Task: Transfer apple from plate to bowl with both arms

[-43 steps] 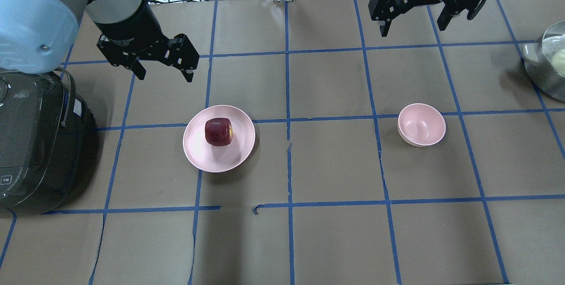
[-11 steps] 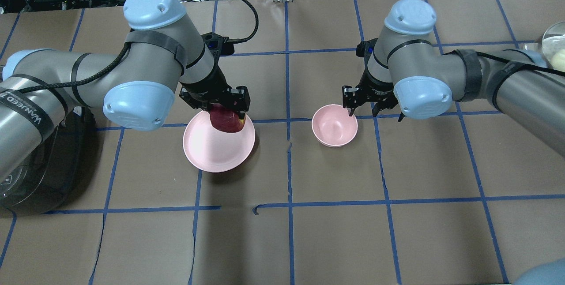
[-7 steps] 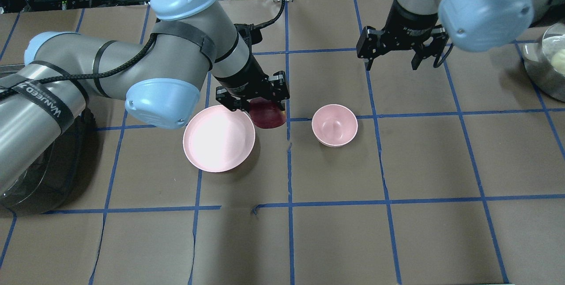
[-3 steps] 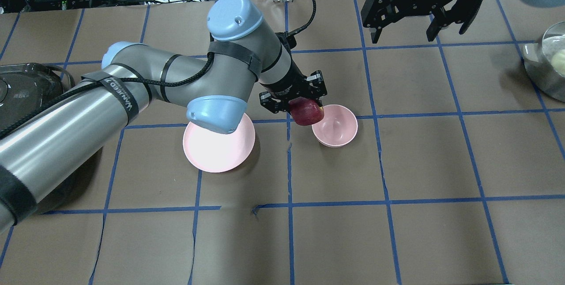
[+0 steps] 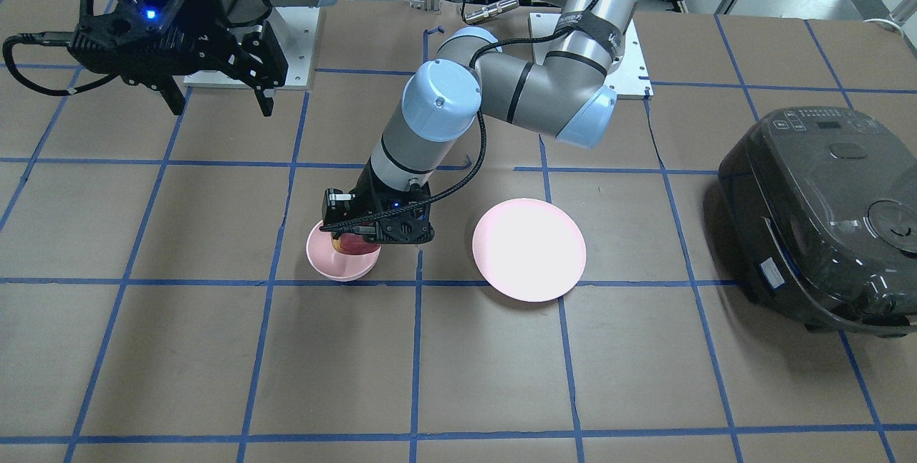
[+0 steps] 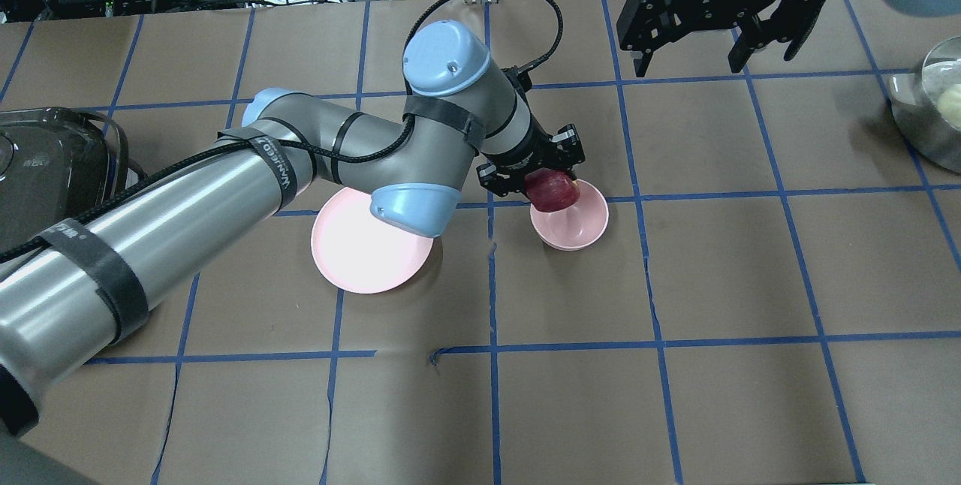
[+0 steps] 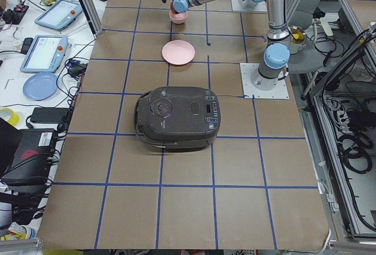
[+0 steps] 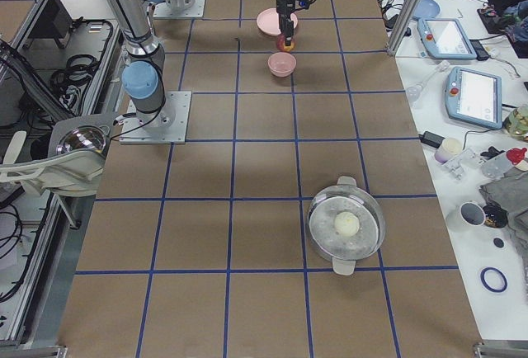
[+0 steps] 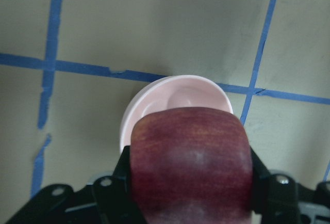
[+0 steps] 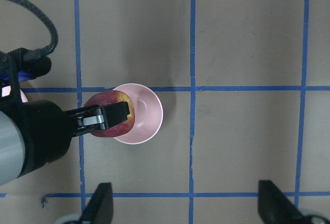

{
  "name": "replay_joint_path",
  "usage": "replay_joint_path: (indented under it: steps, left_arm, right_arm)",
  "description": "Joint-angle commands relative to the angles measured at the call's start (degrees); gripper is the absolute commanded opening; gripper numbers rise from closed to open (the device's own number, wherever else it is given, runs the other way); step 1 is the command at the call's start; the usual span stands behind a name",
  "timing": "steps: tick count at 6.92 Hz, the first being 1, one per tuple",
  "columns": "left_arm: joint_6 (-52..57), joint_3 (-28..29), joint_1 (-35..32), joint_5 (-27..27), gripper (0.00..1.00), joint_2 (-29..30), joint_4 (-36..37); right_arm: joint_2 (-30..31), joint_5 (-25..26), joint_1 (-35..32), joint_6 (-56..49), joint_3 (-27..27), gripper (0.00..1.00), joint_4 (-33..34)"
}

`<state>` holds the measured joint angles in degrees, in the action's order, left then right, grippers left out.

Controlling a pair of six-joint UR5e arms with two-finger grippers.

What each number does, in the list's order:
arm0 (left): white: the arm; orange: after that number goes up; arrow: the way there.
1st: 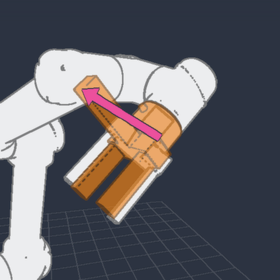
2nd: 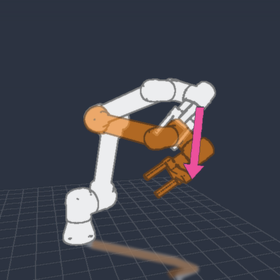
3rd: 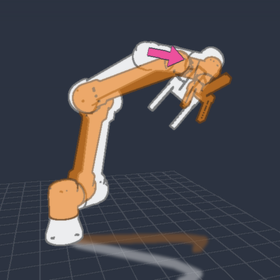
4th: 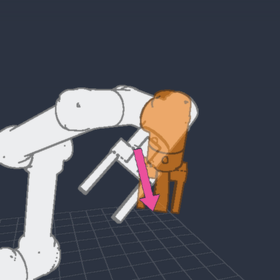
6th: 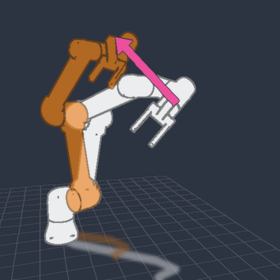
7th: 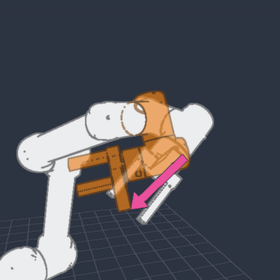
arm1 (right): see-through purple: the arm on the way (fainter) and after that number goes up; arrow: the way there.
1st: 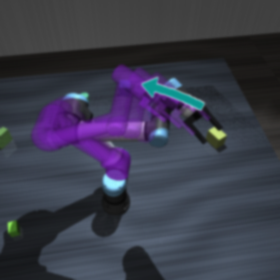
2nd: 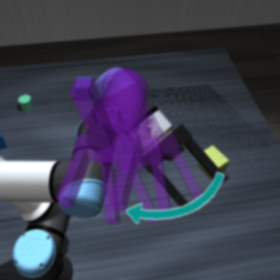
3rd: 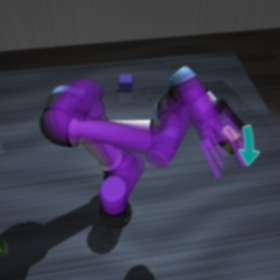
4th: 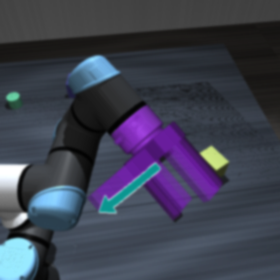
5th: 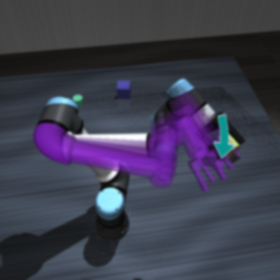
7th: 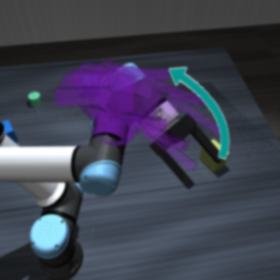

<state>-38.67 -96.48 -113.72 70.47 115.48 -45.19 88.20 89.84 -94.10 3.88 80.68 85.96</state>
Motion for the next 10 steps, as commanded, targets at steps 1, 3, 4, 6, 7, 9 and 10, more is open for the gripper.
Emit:
replay_joint_path:
  steps: [1,3,4,6,7,9,10]
  left_arm:
    - [-1.06,1.29,-0.88,0.19,0.0,2.82,2.38]
    - [-0.45,0.94,-1.06,0.28,0.0,3.78,2.47]
    - [1.12,0.85,-1.06,0.02,0.0,4.14,2.39]
    - [1.23,0.24,-1.06,0.02,1.0,3.53,2.47]
    - [1.92,-0.03,-0.89,0.28,1.0,2.4,2.39]
    - [8.76,-0.38,2.6,0.37,1.0,-1.54,0.91]
    - [14.27,-1.6,5.33,0.37,1.0,-4.7,-0.93]
  right_arm:
    - [0.04,-0.02,0.14,-0.01,-0.26,1.0,-0.09]
    - [0.04,-0.02,0.14,-0.01,-0.26,1.0,-0.09]
    - [0.04,-0.02,0.06,-0.01,-0.26,1.0,-0.17]
    - [0.04,-0.02,0.06,-0.01,-0.26,1.0,-0.18]
    - [0.04,0.07,0.06,-0.01,-0.26,1.0,-0.18]
    - [0.04,-0.02,0.14,-0.01,-0.18,1.0,-0.18]
    - [0.04,0.07,0.14,-0.01,-0.18,1.0,-0.18]
